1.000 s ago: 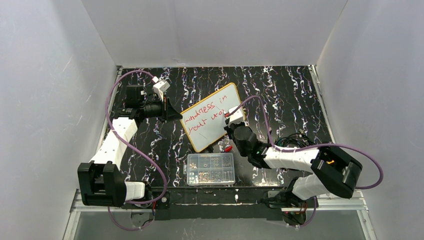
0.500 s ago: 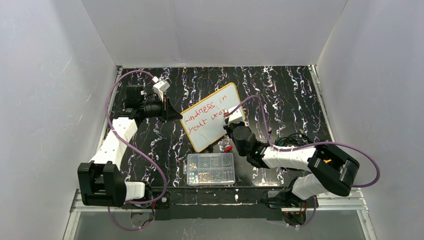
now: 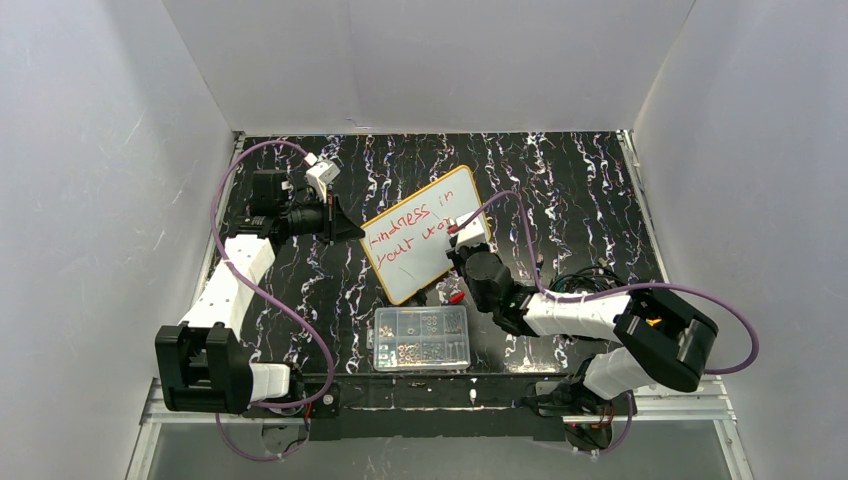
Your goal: Write a sentence on the whiteboard
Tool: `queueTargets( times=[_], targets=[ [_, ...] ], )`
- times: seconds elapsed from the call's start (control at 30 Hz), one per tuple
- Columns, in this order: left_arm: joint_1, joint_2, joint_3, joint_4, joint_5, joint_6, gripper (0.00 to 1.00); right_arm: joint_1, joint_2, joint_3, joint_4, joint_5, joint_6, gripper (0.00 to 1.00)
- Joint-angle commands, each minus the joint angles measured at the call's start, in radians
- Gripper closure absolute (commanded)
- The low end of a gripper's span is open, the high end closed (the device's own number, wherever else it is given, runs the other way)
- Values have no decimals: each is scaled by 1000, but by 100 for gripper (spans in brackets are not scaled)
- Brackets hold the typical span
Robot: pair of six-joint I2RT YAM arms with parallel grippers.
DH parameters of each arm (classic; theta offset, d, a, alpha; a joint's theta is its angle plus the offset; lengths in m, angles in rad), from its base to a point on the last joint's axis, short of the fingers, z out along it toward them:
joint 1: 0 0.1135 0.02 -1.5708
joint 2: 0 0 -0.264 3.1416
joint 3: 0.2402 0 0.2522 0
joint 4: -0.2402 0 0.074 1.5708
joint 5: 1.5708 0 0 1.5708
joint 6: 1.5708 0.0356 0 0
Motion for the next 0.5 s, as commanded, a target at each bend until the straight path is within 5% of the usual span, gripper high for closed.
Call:
queueTargets(
  times=[0.0, 0.47],
  targets=[
    [-7, -53, -8, -12, 37, 18, 100, -5, 12, 28, 45, 16, 8, 99],
    [-7, -56, -9, -12, 26, 15, 100, -54, -138, -13, -32, -69, 36, 99]
  ],
)
